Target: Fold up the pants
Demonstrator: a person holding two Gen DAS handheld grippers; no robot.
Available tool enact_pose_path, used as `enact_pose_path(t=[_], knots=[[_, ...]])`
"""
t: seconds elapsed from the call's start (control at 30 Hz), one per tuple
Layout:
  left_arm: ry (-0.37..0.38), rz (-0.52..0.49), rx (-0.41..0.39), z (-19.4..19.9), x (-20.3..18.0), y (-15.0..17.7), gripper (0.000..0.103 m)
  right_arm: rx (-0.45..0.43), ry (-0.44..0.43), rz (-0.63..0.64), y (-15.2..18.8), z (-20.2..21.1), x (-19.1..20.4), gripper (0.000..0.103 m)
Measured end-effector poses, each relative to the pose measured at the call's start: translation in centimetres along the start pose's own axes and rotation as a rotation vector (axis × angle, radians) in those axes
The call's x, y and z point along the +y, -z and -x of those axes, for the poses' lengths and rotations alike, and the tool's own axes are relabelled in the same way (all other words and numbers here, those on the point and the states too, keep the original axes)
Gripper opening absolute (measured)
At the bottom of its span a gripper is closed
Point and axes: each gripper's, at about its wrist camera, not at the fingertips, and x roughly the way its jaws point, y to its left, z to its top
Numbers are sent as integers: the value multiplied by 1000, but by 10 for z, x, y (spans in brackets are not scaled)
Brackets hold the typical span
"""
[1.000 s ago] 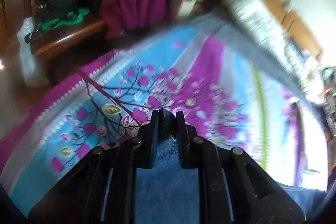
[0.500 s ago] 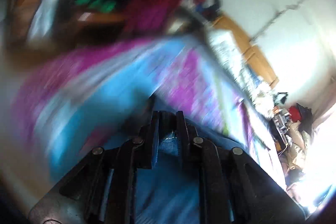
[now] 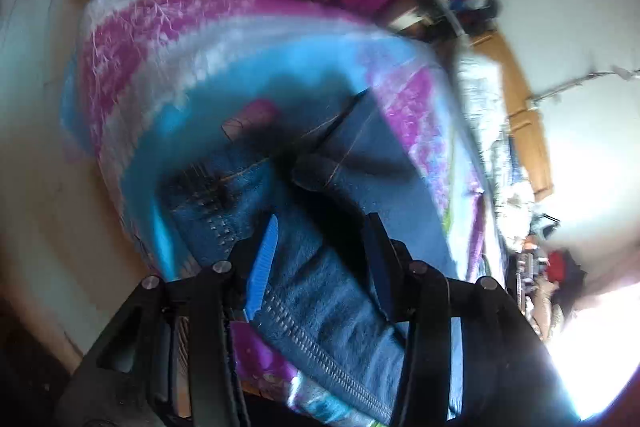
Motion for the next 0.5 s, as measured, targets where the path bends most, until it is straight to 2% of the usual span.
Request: enact_pose_path(t=[0.07, 0.13, 0.23, 0.3, 0.37, 0.5], knots=[[-25, 50, -8, -10, -3, -6, 50, 3, -14, -31, 0, 4, -5, 75], [-29, 97, -1, -19, -7, -14, 49, -9, -22, -64, 0, 11, -13, 75], [-33, 114, -8, -25, -17, -23, 47, -23, -89, -106, 4, 21, -22, 75], [-60, 84, -10, -26, -23, -28, 38, -13, -131, -111, 5, 21, -20, 75], [-81, 65, -9, -22, -15, -30, 24, 8, -156, -100, 8, 16, -15, 75], [-71, 83, -1, -20, -7, -31, 18, 6, -114, -66, 2, 0, -8, 75]])
